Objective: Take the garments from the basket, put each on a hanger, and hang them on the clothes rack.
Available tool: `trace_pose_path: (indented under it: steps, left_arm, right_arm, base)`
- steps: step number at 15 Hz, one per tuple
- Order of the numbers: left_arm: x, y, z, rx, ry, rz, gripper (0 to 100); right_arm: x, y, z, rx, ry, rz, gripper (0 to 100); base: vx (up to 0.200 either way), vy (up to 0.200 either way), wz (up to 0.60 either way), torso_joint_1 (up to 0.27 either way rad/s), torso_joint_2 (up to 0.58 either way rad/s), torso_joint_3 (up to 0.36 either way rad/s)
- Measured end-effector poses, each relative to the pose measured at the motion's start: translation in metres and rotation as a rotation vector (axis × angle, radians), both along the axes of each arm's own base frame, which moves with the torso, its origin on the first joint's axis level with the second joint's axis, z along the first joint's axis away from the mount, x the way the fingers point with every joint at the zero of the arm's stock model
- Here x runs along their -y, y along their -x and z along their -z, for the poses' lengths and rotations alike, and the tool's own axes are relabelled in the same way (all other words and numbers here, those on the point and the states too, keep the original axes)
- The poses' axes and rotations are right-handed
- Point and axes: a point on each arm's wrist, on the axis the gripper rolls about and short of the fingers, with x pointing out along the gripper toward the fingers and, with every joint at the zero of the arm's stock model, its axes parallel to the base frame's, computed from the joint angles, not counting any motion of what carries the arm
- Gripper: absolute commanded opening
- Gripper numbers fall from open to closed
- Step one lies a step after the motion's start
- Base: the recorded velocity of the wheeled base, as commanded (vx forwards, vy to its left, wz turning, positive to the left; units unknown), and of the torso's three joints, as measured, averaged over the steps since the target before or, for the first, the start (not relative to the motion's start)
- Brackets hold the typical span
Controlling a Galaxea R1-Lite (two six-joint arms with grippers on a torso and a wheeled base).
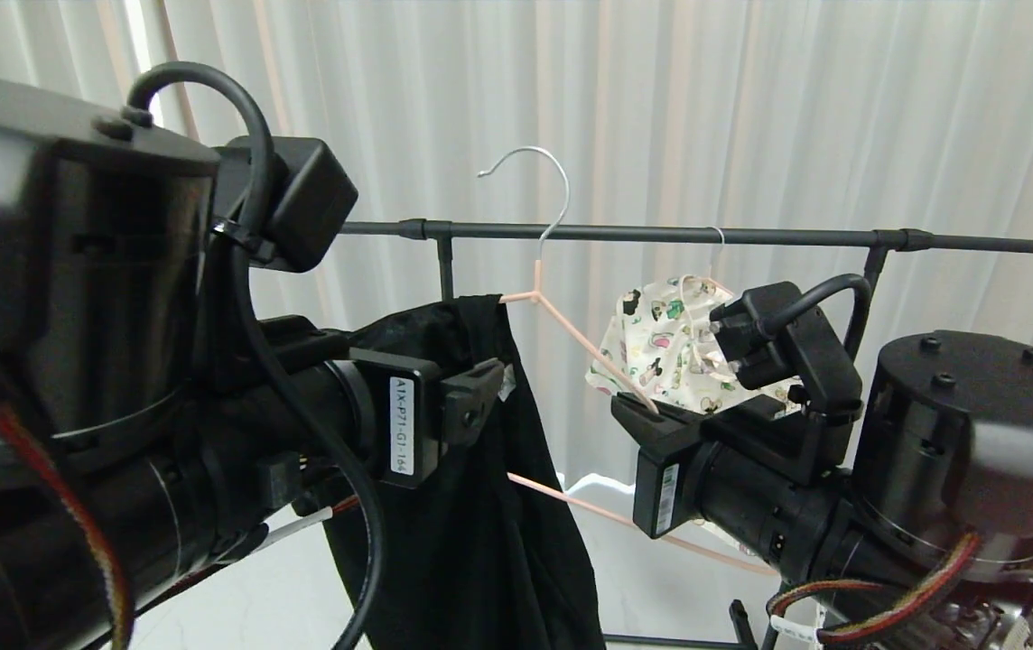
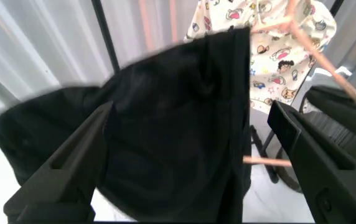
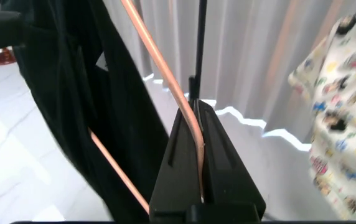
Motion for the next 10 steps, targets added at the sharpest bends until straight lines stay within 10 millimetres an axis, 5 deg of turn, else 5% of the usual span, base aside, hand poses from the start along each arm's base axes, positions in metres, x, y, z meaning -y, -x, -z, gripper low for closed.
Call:
trace_pose_path:
  steps: [10]
  left_arm:
    - [-0.014, 0.022, -0.008, 0.047, -0.018, 0.076, 100]
  right_arm:
    - [0.008, -0.015, -0.005, 0.072, 0.007, 0.085, 0]
  base:
    - [0.0, 0.0, 0.0, 0.0, 0.0, 0.0]
